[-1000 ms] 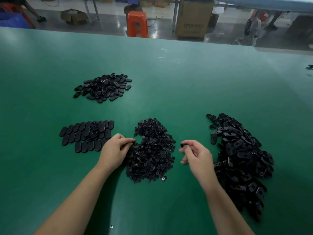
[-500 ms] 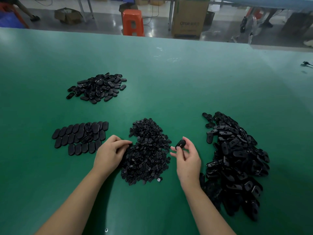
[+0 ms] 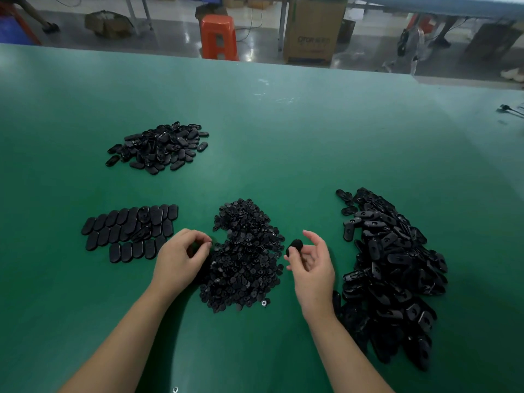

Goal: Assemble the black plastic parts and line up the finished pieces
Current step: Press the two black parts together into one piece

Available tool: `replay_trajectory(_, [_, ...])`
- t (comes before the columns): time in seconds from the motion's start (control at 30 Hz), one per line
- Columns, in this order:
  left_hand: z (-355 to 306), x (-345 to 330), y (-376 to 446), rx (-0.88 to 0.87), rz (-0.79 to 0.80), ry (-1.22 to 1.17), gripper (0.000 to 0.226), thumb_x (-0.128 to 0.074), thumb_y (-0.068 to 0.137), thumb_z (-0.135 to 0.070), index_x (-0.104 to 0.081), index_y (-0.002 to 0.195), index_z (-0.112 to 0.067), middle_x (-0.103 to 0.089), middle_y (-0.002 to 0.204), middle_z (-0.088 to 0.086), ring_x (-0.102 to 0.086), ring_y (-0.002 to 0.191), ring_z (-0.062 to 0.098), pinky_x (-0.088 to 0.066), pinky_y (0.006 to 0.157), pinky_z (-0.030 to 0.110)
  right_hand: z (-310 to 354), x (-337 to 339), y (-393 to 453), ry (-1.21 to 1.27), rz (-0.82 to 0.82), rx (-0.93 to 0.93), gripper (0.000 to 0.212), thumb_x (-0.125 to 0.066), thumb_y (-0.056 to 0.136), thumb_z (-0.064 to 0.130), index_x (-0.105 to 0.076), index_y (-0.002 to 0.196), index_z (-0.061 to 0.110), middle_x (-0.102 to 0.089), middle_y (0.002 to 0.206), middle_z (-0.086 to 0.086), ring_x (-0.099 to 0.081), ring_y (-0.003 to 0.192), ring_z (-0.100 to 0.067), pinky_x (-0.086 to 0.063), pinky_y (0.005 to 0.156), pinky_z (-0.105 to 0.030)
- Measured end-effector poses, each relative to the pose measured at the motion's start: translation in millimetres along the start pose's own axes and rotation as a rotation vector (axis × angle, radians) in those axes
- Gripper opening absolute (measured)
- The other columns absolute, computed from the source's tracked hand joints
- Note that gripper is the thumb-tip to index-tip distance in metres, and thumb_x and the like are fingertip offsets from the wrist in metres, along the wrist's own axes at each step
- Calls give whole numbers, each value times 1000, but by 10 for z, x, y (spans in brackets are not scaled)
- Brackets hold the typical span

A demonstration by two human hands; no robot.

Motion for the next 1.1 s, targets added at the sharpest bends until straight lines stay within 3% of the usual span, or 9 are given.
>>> replay_trajectory(0.13, [-23,3,8,-5,0,13,14,-72,89,-17,-68,84,-29,-66,89,-16,-61,86,0,-51,74,28,6,-2,-15,-123,-25,89,38,-72,94,17,-62,109,50,-66,98,12,-64,92,-4,-54,84,-18])
replay_trajectory(0.27, [-28,12,0,11,-8,-5,16,-71,89,-15,-67,83,-29,-65,83,-16,-59,79,-2,-45,66,21,-8,0,-2,-183,-56,122,28,-73,91,13,-60,90,38,-62,83,3,-56,73,-9,-54,70,-31])
replay_trajectory(0.37, [-34,22,-10,52,-13,-53,18,-71,89,-16,-66,80,-31,-63,71,-18,-56,69,-3,-37,57,11,-9,-11,5,-156,-62,80,25,-72,92,14,-55,94,32,-64,86,0,-62,76,-15,-55,71,-28])
replay_trajectory(0.53, [-25,29,-25,71,-21,-114,22,-71,89,-17,-64,76,-34,-61,67,-13,-50,55,7,-37,51,17,-13,-21,16,-104,-35,21,37,-64,98,14,-52,112,46,-66,106,-2,-68,98,-16,-56,88,-31])
replay_trajectory(0.63, [-28,22,-36,66,-40,-120,23,-70,89,-18,-63,76,-35,-61,68,-11,-50,55,7,-38,51,18,3,-23,15,-128,-48,43,38,-62,98,13,-56,115,45,-61,110,10,-67,98,-15,-55,90,-30])
replay_trajectory(0.77, [-69,28,-76,55,-102,-87,25,-70,89,-15,-61,79,-37,-61,64,-7,-55,60,12,-42,53,22,11,-28,24,-169,-71,58,26,-66,95,12,-64,97,38,-66,96,10,-67,87,-13,-59,82,-39])
replay_trajectory(0.87, [-187,-2,-156,145,-223,-172,25,-69,89,-12,-62,79,-34,-63,68,-9,-56,63,12,-43,56,22,14,-26,30,-154,-76,48,22,-68,94,11,-61,90,32,-69,89,9,-67,86,-6,-59,84,-37])
replay_trajectory(1.0, [-592,-186,-362,171,-282,-352,21,-69,88,-12,-65,80,-31,-65,72,-14,-54,60,5,-40,55,12,17,-19,16,-212,-35,77,33,-65,98,15,-61,114,44,-62,103,16,-58,100,5,-45,89,-14])
replay_trajectory(1.1, [-908,-427,-464,170,-149,-482,20,-71,88,-12,-69,81,-31,-68,72,-11,-58,62,4,-45,59,15,19,-12,28,-302,-52,186,32,-62,98,9,-69,122,29,-61,100,16,-54,97,-5,-43,85,-18])
Point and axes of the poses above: each hand's wrist, its own y-axis towards the middle knuckle, its own x-axis out of the back of the hand, z = x × y, the point moved 1 cm from there along y, towards the middle knuckle
